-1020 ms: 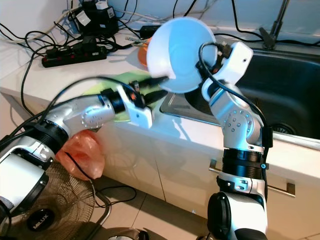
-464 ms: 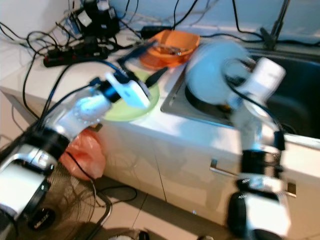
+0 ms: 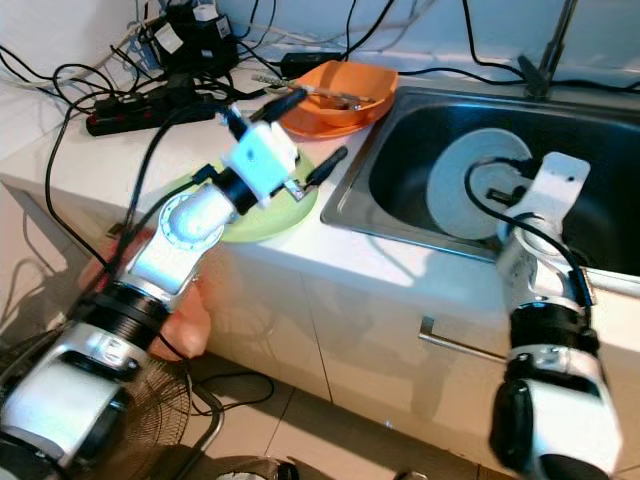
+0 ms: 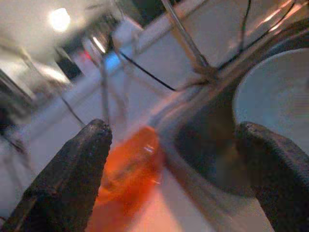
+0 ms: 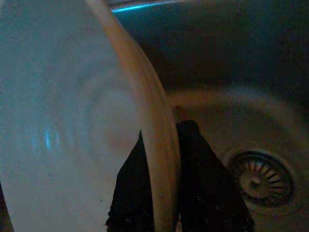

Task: Kitchen organization

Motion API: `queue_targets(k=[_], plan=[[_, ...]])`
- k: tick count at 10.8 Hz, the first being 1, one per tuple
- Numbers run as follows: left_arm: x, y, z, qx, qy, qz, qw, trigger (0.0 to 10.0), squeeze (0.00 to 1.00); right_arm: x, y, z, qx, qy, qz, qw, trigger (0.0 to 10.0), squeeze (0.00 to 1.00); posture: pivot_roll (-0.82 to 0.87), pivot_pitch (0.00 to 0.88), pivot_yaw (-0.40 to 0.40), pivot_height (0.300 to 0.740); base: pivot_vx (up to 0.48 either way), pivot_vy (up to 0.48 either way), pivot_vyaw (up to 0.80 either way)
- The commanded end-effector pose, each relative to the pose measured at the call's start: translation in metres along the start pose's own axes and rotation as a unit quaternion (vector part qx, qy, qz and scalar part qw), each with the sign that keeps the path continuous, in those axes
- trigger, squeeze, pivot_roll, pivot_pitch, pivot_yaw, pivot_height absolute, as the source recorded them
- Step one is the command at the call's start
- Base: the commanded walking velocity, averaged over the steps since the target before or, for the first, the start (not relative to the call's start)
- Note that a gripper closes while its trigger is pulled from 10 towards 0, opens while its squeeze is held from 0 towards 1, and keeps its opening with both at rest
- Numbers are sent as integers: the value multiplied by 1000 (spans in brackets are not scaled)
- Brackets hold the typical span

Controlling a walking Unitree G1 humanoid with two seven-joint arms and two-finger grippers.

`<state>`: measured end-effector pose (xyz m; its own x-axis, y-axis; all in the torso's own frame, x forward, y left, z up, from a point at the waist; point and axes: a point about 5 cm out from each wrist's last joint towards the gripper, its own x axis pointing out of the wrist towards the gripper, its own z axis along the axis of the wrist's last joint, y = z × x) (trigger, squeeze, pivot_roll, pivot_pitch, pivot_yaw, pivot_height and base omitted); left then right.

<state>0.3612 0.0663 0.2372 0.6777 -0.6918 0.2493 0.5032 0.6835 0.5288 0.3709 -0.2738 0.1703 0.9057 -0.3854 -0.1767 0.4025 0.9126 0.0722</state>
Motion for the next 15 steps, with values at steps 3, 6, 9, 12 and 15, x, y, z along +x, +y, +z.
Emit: queue_targets(k=[3,6,9,12,15], plan=[[-10,-13,-19,-134,101,-71,983,10000,1000,8,7,6,-57,-10,40,998,10000,0,158,56,110,740,0,0,0],[-12,-20,-17,-177,150,-122,965,10000,1000,11,17,7,-110,-10,80,991,10000,0,157,55,111,740,0,0,0],[-12,-18,-9,-180,159,-126,963,10000,1000,12,26,5,-166,-2,117,979,10000,0,153,56,111,740,0,0,0],[-15,-18,-5,-181,168,-125,961,10000,992,15,18,13,-175,-2,93,980,10000,0,172,66,103,740,0,0,0],[-21,-16,-4,-198,174,-120,957,10000,910,16,0,7,-136,19,39,990,10000,0,198,80,97,740,0,0,0]])
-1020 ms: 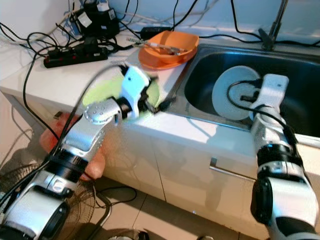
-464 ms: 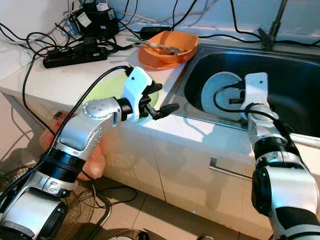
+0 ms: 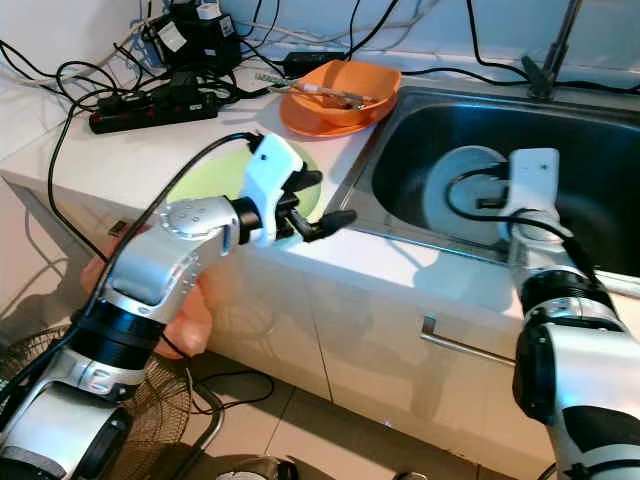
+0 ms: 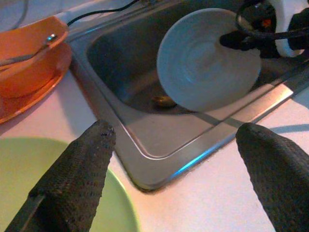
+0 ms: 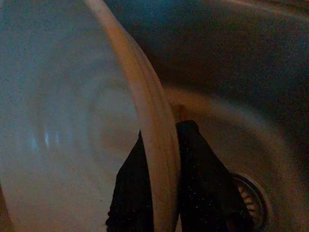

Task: Kitchen organization

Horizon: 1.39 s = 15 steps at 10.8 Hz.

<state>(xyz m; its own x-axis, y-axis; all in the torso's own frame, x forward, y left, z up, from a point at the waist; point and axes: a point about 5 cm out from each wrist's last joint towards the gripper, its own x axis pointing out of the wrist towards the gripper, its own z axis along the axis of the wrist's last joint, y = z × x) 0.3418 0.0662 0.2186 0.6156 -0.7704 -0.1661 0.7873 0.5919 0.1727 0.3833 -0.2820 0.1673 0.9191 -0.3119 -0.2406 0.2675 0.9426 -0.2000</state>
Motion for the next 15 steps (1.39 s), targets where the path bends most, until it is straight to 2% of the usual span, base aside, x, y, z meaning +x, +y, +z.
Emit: queue_targets(k=[1,2,6,9,10,12,13,14,15], plan=[[-6,3,0,-10,-1,4,1000,10000,875,1,0,8,14,-15,-3,1000,10000,0,198,82,98,740,0,0,0],[-7,3,-1,-20,-2,5,1000,10000,835,1,1,7,24,-14,-4,1000,10000,1000,195,84,100,740,0,0,0],[-6,1,-1,-30,-2,4,1000,10000,765,0,-3,0,44,-4,-9,999,10000,1000,184,85,102,740,0,0,0],[-8,3,-2,-30,-1,8,1000,10000,749,0,-5,0,57,-6,-11,998,10000,1000,182,80,105,740,0,0,0],[-13,9,-3,-19,-4,37,999,10000,765,0,0,10,59,-26,4,998,10000,1000,178,77,104,740,0,0,0],[-23,16,-2,-6,-35,102,994,10000,784,-1,21,24,59,-70,57,994,10000,1000,161,71,98,740,0,0,0],[-30,21,0,-27,-75,151,985,10000,753,-5,37,33,59,-110,93,988,10000,1000,157,69,96,740,0,0,0],[-36,24,1,-21,-97,184,978,10000,400,-10,49,40,54,-151,115,980,10000,1000,151,66,96,740,0,0,0],[-43,27,2,-9,-126,226,966,10000,0,-24,64,51,48,-214,140,966,10000,804,143,62,94,740,0,0,0]])
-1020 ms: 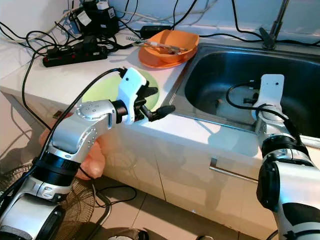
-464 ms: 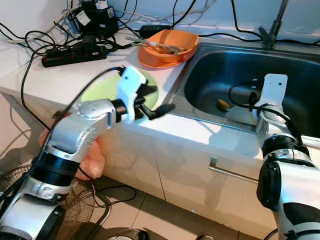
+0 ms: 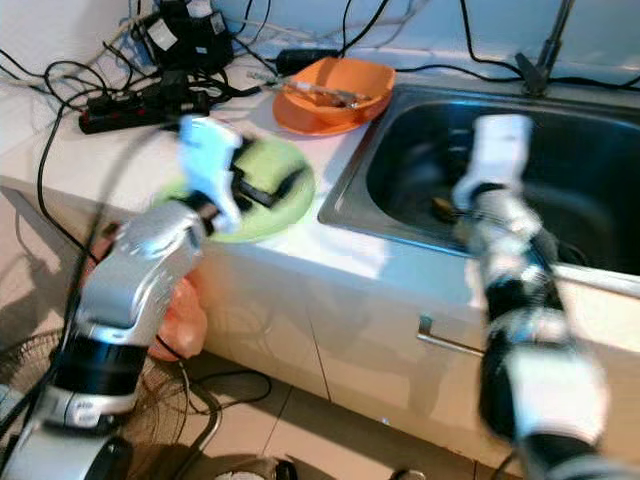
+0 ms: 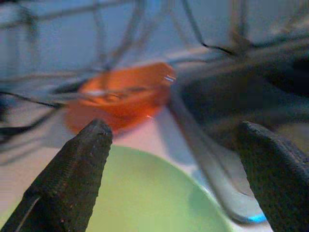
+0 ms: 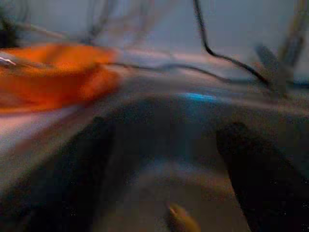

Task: Kitchen organization

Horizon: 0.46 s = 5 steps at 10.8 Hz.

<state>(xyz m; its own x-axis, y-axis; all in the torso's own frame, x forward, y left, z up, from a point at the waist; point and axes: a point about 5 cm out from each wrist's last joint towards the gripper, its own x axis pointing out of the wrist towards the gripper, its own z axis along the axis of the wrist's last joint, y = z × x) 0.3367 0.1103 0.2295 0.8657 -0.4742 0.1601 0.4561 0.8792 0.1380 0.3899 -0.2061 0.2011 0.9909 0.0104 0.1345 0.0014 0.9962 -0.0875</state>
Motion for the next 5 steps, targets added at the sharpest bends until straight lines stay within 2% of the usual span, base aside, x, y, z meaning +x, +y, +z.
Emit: queue_targets(k=[1,2,3,5], plan=[[-6,10,5,7,-26,40,999,10000,0,-3,11,14,1,-39,16,999,10000,71,133,59,92,740,0,0,0],[-9,14,8,2,-48,72,996,10000,0,-10,18,20,-2,-61,21,998,10000,0,123,58,94,740,0,0,0],[-15,20,15,8,-86,116,990,10000,0,-19,21,25,2,-76,18,997,10000,0,111,55,95,740,0,0,0],[-20,19,15,6,-110,140,984,10000,0,-34,27,34,3,-86,27,996,10000,0,87,44,83,740,0,0,-800]])
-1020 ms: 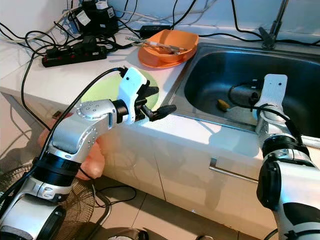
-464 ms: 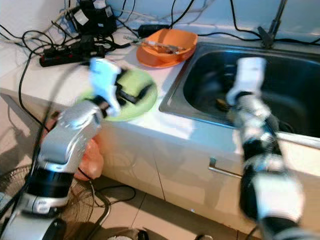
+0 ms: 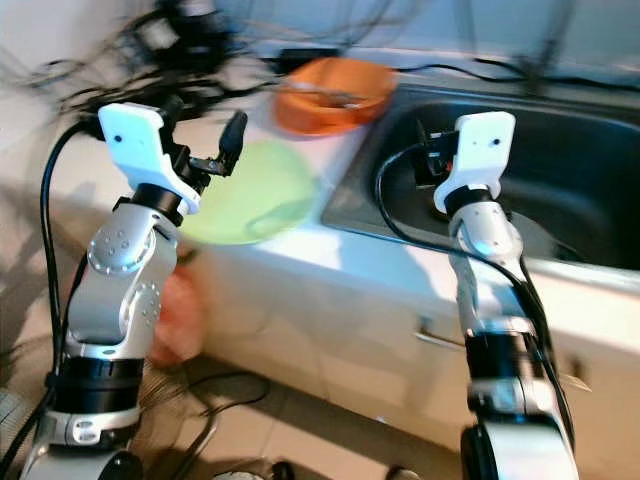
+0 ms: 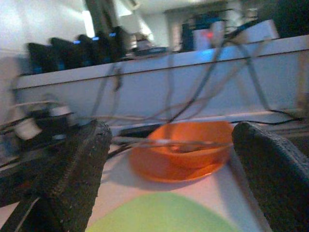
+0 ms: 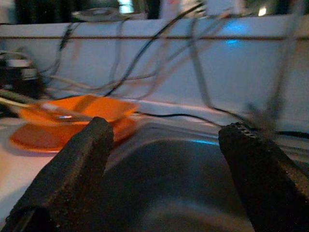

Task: Kitchen organization

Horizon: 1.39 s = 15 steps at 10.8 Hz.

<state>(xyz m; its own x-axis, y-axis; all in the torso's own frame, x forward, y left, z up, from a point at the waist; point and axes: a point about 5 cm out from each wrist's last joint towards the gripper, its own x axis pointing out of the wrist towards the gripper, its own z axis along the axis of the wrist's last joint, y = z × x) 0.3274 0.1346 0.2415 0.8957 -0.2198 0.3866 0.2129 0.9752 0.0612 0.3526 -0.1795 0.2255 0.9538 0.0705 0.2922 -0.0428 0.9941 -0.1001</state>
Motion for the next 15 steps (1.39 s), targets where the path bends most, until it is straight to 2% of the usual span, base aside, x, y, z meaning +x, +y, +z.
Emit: queue_targets(k=[1,3,5,6,7,12,15], plan=[[-2,0,1,4,-7,6,1000,10000,0,0,3,6,3,-5,7,1000,10000,0,78,40,75,740,0,0,-800],[-2,-2,1,-7,-16,22,1000,10000,0,-4,6,12,1,-4,21,1000,10000,0,70,39,62,740,0,0,-800],[-1,3,6,-23,-21,44,999,10000,0,-7,12,19,-10,-9,40,999,10000,0,63,46,56,740,0,0,0],[2,4,17,-23,-36,49,998,10000,0,-8,15,25,-16,-16,48,999,10000,0,69,48,58,740,322,0,0],[3,5,21,-24,-40,49,998,10000,0,-8,16,27,-14,-18,49,999,10000,0,72,49,59,740,349,0,0],[2,1,16,-30,-24,38,999,10000,0,-10,23,28,-8,-12,54,998,10000,0,79,53,66,740,406,0,0],[1,3,17,-26,-23,43,998,10000,0,-10,24,27,-8,-10,53,999,10000,0,80,51,67,740,0,0,0]])
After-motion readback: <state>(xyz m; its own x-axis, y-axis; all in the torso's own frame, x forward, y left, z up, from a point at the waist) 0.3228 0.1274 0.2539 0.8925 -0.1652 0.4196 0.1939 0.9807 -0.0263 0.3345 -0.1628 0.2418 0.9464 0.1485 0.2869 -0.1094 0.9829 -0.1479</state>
